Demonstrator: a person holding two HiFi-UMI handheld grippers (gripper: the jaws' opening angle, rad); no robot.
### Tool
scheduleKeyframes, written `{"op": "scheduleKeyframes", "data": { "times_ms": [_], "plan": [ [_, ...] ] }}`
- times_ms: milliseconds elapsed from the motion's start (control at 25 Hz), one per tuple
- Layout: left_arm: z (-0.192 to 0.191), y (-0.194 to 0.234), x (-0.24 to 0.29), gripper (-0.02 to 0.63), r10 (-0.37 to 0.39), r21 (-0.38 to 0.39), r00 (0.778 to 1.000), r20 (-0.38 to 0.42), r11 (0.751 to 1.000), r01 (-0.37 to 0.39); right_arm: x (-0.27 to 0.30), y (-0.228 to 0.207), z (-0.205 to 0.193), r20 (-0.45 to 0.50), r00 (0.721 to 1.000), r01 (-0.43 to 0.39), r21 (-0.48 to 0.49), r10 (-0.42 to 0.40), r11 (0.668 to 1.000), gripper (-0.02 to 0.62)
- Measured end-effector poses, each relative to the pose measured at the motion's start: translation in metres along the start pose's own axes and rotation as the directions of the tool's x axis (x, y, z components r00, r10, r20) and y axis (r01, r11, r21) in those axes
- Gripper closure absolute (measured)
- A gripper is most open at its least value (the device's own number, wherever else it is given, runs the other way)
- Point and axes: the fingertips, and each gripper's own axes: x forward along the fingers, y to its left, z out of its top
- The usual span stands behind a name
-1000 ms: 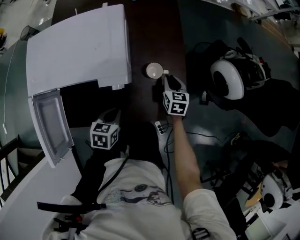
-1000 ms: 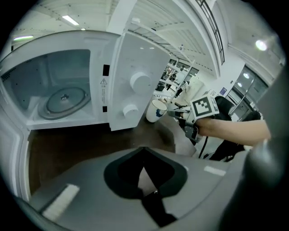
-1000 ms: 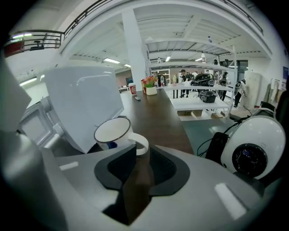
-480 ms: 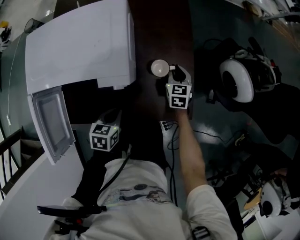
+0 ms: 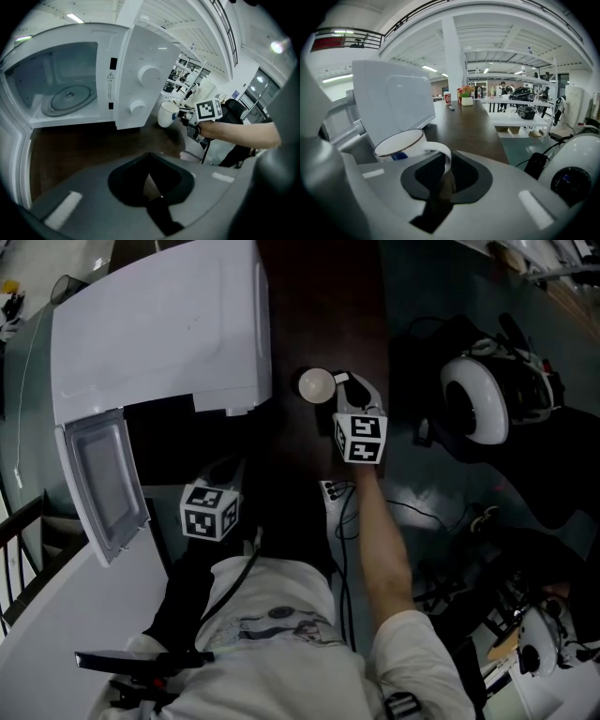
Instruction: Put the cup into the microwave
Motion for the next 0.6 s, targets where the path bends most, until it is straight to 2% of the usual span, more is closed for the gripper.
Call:
{"op": "scheduleKeyframes", "data": {
  "times_ms": [200,600],
  "plan": [
    [0.0,0.001,-0.002,0.607,0.0,-0.002,1.0,0.015,1.0,0.0,-0.016,0.006,-0.006,0.007,1.0,-0.015,0.063,0.014,0.998,0.552],
    [0.008,0.007,-0.021,0.607,0.002,-0.046,0.996,0.089,0.999,0.002,-0.087,0.047,0.034,0.095,0.994,-0.071,0.092,0.062,0.993,0.552]
  ]
}}
